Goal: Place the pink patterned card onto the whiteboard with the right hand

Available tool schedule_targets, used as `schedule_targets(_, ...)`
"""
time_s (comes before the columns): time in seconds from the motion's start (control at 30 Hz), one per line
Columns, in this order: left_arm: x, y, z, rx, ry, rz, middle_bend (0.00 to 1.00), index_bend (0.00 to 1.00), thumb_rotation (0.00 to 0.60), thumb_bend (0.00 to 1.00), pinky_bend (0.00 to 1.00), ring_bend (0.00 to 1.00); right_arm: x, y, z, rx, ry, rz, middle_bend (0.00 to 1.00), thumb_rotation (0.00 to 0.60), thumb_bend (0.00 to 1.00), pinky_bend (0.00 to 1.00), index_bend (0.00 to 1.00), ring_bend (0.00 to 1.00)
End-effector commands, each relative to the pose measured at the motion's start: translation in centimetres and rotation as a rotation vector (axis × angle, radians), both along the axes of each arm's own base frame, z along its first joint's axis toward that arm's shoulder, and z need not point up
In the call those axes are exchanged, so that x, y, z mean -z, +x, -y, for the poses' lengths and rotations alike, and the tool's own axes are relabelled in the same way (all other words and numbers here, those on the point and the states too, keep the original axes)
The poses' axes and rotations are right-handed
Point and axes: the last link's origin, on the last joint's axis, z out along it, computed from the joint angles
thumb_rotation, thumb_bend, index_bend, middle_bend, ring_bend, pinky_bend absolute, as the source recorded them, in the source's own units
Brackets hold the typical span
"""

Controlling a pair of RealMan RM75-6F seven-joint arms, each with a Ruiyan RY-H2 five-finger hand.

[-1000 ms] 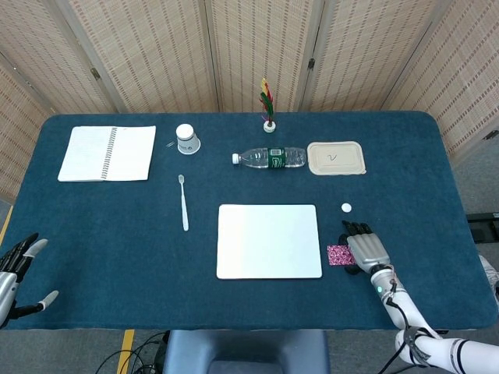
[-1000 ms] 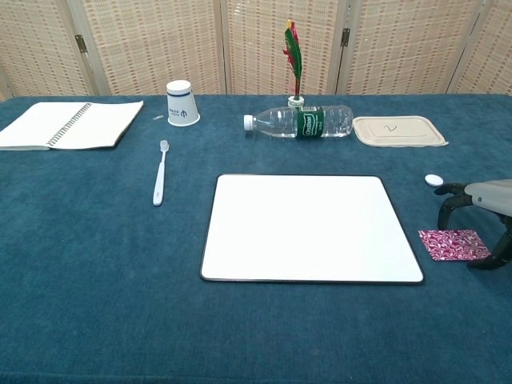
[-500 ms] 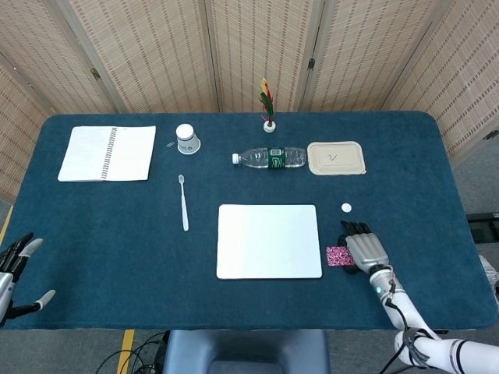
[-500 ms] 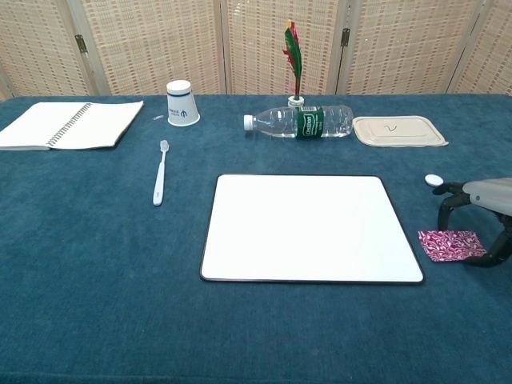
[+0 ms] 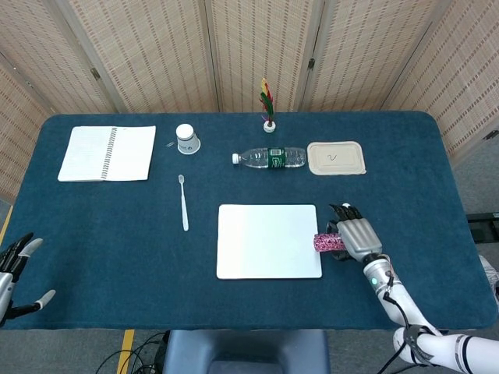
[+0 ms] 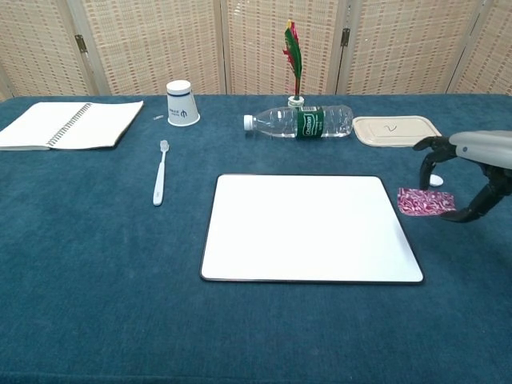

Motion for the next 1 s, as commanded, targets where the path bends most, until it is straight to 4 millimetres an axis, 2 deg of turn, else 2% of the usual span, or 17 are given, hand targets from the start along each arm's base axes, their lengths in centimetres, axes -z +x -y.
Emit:
schedule_targets(0.03,-0.1,-0.1,0.0,-0.002,-0.002,0.004,0.0,0.08,0.6,0.25,0.15,0.0,1.1,1.4,1.0,-0.012,0.026,0.015,0.04,0.6,0.2,0.0,0.43,0.0)
schedule_targets(0.37,-0.6,-0.7,-0.6,-0.017,-0.013,0.028,0.0,0.09,0.6,0.25,0.15,0.0,5.7,4.4,4.0,-0.031,0.077,0.008,0.04,0.6,0.2,0.0,0.43,0.0)
schedule_targets(0.57,-0.7,-0.8,-0.7,-0.013,-0.024,0.033,0.0,0.13,0.6,0.25,0.15,0.0,6.8,5.4,4.6,-0.044,0.083,0.012,0.03,0.6,0.18,0.0,0.39,0.0)
schedule_targets(0.8,-0.8,-0.9,-0.8,-0.009,-0.021,0.033,0.0,0.13,0.6,0.25,0.15,0.0,6.9,5.6,4.7,-0.062,0.114,-0.019,0.0,0.6,0.14,0.0,0.02,0.0)
schedule_targets(1.0,-0.8,-1.0,-0.8,-0.016,-0.017,0.025,0.0,0.13,0.6,0.25,0.15,0.0,5.2,5.2,4.5,-0.068,0.076,-0.008,0.0,0.6,0.13,0.0,0.01,0.0)
